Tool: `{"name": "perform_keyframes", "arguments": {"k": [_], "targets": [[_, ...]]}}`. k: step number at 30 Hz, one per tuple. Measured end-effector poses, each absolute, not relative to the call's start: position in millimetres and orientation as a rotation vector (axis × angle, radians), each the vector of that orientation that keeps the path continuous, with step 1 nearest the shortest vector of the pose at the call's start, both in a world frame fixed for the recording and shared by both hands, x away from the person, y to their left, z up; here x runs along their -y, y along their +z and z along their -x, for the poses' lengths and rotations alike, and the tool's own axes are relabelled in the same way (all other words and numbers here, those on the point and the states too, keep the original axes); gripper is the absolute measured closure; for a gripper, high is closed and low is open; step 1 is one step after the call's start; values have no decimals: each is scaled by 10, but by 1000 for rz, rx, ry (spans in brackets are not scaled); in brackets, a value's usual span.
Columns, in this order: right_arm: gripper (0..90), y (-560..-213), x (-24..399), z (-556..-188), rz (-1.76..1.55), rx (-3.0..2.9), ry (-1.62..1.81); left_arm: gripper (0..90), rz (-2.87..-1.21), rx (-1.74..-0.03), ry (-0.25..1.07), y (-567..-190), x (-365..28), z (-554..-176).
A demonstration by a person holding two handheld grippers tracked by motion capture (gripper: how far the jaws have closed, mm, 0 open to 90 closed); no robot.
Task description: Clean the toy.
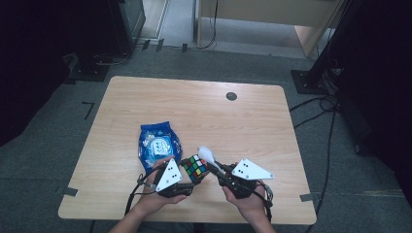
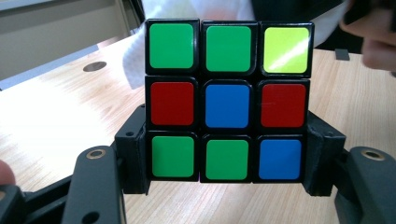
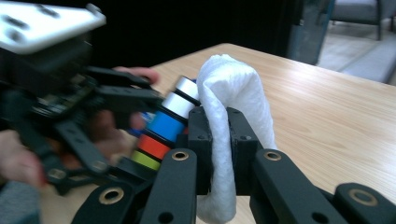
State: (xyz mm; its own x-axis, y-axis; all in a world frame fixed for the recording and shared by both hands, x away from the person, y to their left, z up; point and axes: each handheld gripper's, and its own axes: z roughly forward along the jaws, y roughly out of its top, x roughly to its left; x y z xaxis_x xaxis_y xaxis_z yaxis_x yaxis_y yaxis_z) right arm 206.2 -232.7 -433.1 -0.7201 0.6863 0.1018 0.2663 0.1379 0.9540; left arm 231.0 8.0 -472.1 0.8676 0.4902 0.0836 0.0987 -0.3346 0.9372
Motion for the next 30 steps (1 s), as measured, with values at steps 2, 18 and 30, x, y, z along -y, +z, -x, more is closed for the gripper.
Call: {"name": "perform_keyframes", "arguments": {"k": [2,18,30], "targets": [[837,-4367,2369,-2097,-939,-2071,1588,342,-1893,-436,426,-4723,-77,-2310],[845,-4766,3070,-2413,-1294,-1983,1205,341,-1834,-509,429,-4669,-281,-2424],[511,-4824,3229,-2456,-1374,-1865,1071,341,-1841,-528,418,-4689,-291,-2458]]}}
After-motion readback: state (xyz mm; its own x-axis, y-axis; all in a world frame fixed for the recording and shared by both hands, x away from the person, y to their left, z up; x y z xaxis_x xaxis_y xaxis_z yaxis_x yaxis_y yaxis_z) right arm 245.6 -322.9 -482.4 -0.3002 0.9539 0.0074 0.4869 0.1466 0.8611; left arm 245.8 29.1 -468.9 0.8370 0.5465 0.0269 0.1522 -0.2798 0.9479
